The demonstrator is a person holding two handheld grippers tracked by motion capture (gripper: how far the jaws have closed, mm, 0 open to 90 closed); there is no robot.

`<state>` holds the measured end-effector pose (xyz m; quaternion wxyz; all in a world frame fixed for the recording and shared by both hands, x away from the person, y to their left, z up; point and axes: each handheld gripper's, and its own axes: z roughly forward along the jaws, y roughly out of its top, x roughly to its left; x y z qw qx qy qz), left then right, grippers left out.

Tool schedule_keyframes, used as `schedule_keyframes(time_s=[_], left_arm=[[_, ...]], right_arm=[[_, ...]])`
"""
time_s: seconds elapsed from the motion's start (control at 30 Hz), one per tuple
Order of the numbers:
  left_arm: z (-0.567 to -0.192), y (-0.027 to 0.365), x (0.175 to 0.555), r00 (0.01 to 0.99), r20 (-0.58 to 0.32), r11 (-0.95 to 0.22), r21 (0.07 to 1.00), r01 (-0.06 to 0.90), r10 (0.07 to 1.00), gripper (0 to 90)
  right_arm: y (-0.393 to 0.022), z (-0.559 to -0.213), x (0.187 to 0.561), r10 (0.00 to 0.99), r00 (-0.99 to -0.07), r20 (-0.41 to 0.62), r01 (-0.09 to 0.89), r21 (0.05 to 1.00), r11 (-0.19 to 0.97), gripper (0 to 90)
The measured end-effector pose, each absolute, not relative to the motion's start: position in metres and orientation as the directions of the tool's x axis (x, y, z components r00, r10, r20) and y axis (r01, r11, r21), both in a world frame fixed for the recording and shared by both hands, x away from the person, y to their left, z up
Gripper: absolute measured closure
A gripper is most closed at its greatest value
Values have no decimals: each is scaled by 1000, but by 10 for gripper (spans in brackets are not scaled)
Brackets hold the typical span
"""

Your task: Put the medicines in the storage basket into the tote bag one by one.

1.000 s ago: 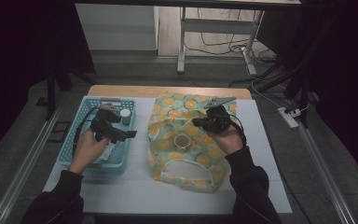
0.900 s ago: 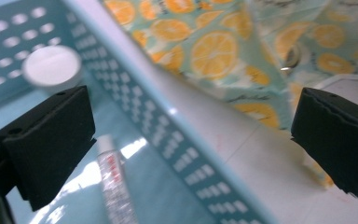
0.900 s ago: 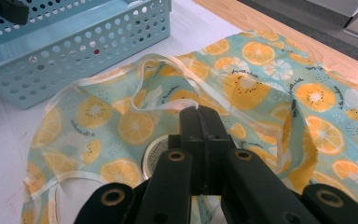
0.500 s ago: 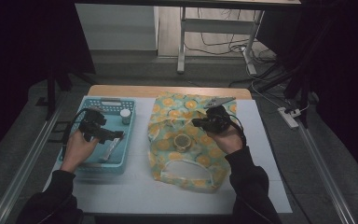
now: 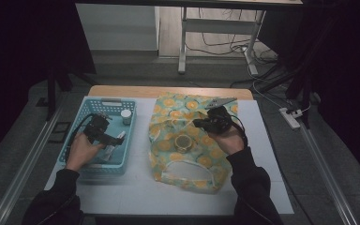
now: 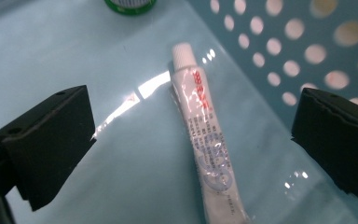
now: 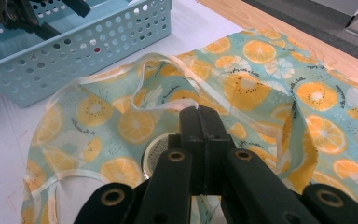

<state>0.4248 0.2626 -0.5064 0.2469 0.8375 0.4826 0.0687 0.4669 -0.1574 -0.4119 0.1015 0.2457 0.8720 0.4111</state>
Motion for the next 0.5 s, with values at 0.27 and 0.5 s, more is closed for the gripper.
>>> schedule_keyframes(time_s=[0.27, 0.5], left_arm=[[-514, 261, 426, 526, -148, -430, 414, 802, 838, 6], [-518, 255, 425, 529, -89, -466, 365, 806, 844, 168]], right_arm=[[-157, -412, 466, 508, -861, 24, 342, 767, 543, 900], [-156, -412, 466, 509, -861, 22, 341, 767, 543, 900]])
